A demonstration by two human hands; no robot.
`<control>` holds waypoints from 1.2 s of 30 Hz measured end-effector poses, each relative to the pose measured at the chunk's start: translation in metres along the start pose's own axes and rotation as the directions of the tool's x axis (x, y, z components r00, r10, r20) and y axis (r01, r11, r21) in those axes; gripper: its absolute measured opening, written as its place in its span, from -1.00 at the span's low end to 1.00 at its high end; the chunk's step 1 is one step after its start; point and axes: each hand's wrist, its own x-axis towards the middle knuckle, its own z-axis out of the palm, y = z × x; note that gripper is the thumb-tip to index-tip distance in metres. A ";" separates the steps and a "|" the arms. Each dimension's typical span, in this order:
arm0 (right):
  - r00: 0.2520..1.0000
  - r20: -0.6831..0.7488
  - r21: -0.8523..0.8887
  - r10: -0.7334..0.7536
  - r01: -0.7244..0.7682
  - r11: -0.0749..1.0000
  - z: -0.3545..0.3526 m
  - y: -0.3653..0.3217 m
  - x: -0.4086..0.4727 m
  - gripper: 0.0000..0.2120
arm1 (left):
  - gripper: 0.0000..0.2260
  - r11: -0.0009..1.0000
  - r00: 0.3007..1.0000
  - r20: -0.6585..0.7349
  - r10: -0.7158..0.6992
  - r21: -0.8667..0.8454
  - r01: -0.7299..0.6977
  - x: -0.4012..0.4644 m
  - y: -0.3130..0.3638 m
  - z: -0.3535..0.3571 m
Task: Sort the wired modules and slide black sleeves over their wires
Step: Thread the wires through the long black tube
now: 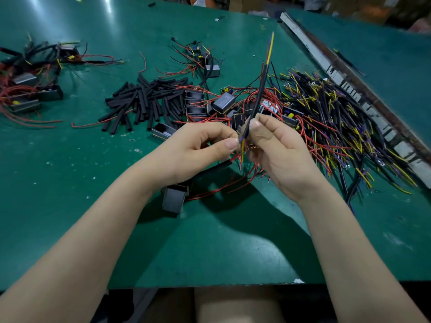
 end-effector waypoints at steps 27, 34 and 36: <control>0.962 0.036 -0.048 -0.272 0.274 0.961 0.006 -0.003 -0.005 -0.77 | -0.83 0.866 0.962 -0.015 -0.272 -0.440 0.238 0.007 -0.007 0.011; 0.982 -0.062 -0.093 -0.176 0.170 0.981 0.004 -0.002 -0.005 -0.73 | -0.88 0.938 0.966 -0.051 -0.254 -0.256 0.233 0.004 -0.008 0.011; 0.988 -0.069 -0.033 -0.141 0.139 0.990 0.005 -0.002 -0.004 -0.69 | -0.89 0.959 0.971 -0.067 -0.228 -0.188 0.212 0.003 -0.007 0.011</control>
